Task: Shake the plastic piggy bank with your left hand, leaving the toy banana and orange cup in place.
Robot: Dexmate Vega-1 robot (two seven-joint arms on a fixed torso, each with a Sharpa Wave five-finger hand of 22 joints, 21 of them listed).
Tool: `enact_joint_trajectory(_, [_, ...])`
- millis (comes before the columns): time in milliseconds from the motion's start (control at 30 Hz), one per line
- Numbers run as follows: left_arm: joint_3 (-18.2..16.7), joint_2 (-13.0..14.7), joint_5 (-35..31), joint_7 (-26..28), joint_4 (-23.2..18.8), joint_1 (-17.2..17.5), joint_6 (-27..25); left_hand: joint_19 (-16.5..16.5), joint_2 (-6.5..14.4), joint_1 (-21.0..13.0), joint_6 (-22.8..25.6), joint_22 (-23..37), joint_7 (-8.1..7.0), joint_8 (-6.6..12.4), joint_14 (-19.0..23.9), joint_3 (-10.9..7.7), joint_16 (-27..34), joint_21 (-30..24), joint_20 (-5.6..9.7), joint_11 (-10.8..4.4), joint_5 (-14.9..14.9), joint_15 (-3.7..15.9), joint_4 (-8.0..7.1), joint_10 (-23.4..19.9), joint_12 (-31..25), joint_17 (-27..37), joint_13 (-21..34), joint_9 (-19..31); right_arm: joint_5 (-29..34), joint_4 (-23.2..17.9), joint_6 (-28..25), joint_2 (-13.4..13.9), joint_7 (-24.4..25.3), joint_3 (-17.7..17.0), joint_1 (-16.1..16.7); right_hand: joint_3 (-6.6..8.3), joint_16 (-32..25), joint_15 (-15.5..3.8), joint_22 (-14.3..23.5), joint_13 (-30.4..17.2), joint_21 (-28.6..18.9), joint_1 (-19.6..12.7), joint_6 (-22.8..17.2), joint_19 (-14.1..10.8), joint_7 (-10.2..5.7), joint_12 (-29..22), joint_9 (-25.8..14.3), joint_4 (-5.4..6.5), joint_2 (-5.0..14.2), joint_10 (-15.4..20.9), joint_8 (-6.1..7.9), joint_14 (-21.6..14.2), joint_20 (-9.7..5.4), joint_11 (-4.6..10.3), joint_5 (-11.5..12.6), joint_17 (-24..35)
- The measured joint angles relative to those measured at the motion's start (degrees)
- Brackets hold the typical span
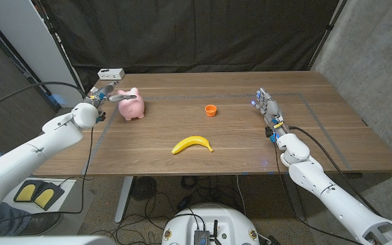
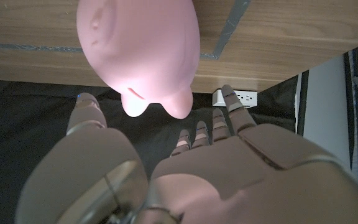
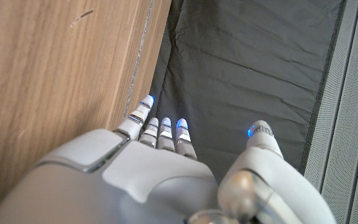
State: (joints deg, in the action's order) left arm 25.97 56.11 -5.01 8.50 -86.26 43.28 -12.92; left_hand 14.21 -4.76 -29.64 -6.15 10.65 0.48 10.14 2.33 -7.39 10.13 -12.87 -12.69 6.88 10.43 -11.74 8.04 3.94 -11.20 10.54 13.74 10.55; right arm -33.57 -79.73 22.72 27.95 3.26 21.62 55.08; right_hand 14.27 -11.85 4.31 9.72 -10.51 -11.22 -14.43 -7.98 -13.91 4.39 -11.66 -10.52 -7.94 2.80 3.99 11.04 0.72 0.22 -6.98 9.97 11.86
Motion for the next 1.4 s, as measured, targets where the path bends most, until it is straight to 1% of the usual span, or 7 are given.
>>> enact_joint_trajectory(400, [2.9,-1.0,0.2,-3.9,2.8,-3.5,0.4,0.5,-0.2,-0.2,-0.9,0.0,-0.81,0.00,0.0,0.05,0.0,0.0,0.04,0.18,0.0,0.00,-0.06,0.8,0.0,0.0,0.0,0.0,-0.2,-0.4,-0.4,0.3,0.2,-0.1,0.7,0.00,0.0,0.31,0.0,-0.3,0.0,-0.5,0.0,0.0,0.00,-0.2,0.0,0.00,0.08,0.7,0.00,-0.3,0.00,-0.21,0.0,0.0])
enact_joint_trajectory(733, [5.3,-2.7,0.4,-6.7,6.9,-6.6,2.1,1.5,-0.2,-0.3,-0.1,0.0,-2.22,0.69,0.0,0.05,0.3,0.0,0.14,-0.04,0.0,0.00,-0.06,0.6,-0.3,-0.2,0.0,0.0,-0.4,-0.4,-0.4,0.2,0.3,-0.2,0.9,0.00,0.0,0.52,0.0,-0.3,0.0,-0.5,-0.3,0.2,-0.31,-0.2,0.0,0.00,0.08,1.1,0.00,-0.5,0.84,0.04,0.0,0.0])
enact_joint_trajectory(900, [6.2,-3.6,1.1,-8.2,8.8,-7.7,3.0,2.5,-0.6,-0.7,1.1,0.0,-2.12,1.12,0.4,0.05,0.5,0.0,0.13,-0.34,0.4,0.35,-0.06,0.3,-0.9,-0.2,0.0,0.0,-0.6,-0.2,-0.2,0.0,0.2,-0.2,0.9,0.00,0.0,0.61,0.0,-0.3,0.0,-0.5,-0.3,0.1,-0.31,-0.2,0.0,0.00,0.08,1.4,0.00,-0.6,1.34,0.30,0.0,0.0])
enact_joint_trajectory(1067, [6.8,-4.1,1.9,-9.6,10.0,-8.5,3.8,10.1,2.1,-6.8,3.7,0.2,-1.78,2.24,6.2,-2.56,2.1,-1.9,0.24,-0.44,0.4,1.64,0.93,-2.8,-3.0,0.0,0.3,0.3,-0.8,0.2,0.0,-0.3,0.0,-0.2,0.7,0.00,0.0,0.61,0.0,-0.3,0.0,-0.5,-0.5,0.1,-0.52,-0.2,0.0,0.00,0.08,1.8,0.00,-0.6,1.34,0.32,0.0,0.0])
enact_joint_trajectory(1200, [7.3,-4.7,2.4,-10.7,11.1,-9.4,4.2,18.4,0.0,-9.8,5.9,0.2,-1.76,3.12,12.3,-5.24,2.7,-3.8,0.24,-0.32,0.3,3.12,1.02,-6.5,-5.2,0.0,0.8,0.5,-1.0,0.4,0.2,-0.5,-0.3,-0.2,0.5,0.00,0.0,0.85,0.0,-0.3,0.0,-0.5,-0.6,0.1,-0.62,-0.2,0.0,0.00,0.08,1.8,0.00,-0.8,1.75,0.32,0.0,0.0])
enact_joint_trajectory(1300, [7.7,-5.3,2.6,-11.0,11.9,-9.9,4.4,21.9,-1.2,-11.0,6.8,0.2,-1.71,3.59,14.7,-6.77,3.0,-4.3,0.25,0.39,0.3,3.78,0.81,-7.5,-6.1,0.0,1.3,0.8,-1.2,0.5,0.2,-0.6,-0.6,-0.2,0.5,0.00,0.0,1.16,0.0,-0.3,0.0,-0.5,-0.6,0.0,-0.62,-0.2,0.0,0.00,0.08,1.8,0.00,-0.5,2.06,0.32,0.0,0.0])
enact_joint_trajectory(1400, [7.8,-5.7,2.9,-11.1,12.3,-10.0,4.4,25.2,-2.7,-12.6,7.9,0.1,-2.77,4.07,17.9,-7.71,3.6,-5.3,0.29,0.27,0.5,5.02,-0.01,-8.2,-7.4,0.2,2.3,1.0,-1.4,0.7,0.3,-0.6,-0.9,-0.1,0.4,0.00,0.0,1.16,0.0,-0.3,0.0,-0.5,-0.6,0.3,-0.62,-0.2,0.0,0.00,0.08,1.8,0.00,-0.5,2.36,0.32,0.0,0.0])
